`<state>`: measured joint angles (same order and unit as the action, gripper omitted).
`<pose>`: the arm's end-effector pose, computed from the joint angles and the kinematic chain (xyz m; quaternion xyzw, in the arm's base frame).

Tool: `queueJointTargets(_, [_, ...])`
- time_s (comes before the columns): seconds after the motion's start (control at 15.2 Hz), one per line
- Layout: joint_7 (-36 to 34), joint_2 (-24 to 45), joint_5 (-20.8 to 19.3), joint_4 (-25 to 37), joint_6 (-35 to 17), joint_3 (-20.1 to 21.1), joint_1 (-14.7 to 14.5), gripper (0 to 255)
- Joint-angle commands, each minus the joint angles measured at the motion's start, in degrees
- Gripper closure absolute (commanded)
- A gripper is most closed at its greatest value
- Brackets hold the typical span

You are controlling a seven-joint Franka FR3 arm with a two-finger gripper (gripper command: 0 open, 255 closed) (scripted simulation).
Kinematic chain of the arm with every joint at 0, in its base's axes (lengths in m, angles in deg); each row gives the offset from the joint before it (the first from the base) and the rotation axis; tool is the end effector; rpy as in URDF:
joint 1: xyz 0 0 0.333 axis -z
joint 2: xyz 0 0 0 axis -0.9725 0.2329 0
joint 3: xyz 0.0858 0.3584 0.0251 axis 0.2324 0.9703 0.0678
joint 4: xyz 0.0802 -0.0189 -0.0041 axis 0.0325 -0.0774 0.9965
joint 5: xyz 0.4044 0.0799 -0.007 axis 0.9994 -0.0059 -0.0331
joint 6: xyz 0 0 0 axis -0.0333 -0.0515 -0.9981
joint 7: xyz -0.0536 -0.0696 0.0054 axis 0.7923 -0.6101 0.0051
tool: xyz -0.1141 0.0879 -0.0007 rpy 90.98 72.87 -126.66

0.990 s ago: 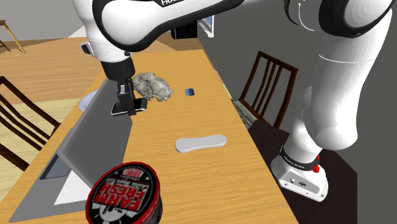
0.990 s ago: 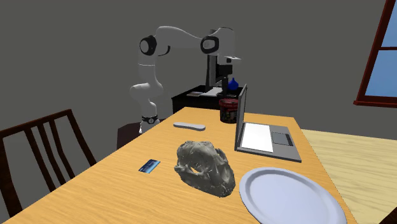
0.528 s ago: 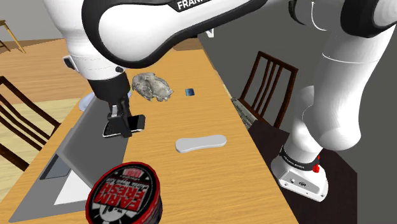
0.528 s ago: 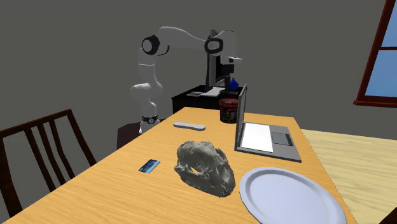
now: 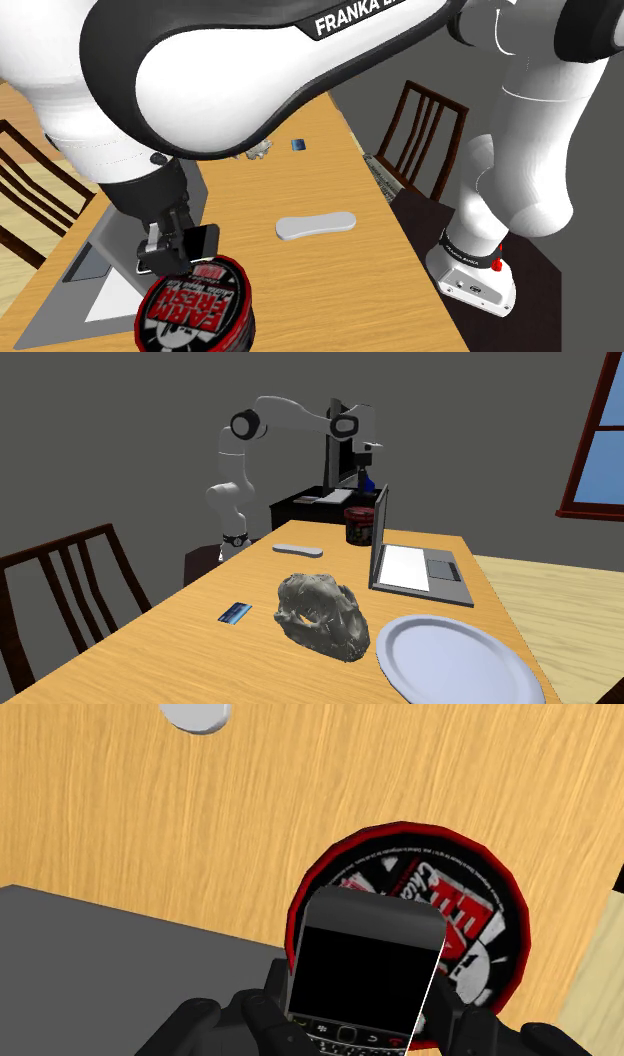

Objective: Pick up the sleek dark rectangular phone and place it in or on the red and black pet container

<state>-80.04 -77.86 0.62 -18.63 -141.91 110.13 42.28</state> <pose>0.3662 0.5183 0.5336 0.8868 0.4611 0.0250 0.0193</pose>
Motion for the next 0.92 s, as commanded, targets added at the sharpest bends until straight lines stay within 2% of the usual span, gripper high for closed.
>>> queueJointTargets(0.0, [-2.90,0.61,-0.46,1.25,0.90,1.13,-1.70,255])
queueJointTargets(0.07, [-4.00,1.09,-0.74,1.84,1.15,1.55,-2.38,255])
queueJointTargets(0.86, [-4.96,2.16,-1.54,-6.11,-7.72,1.28,-2.26,255])
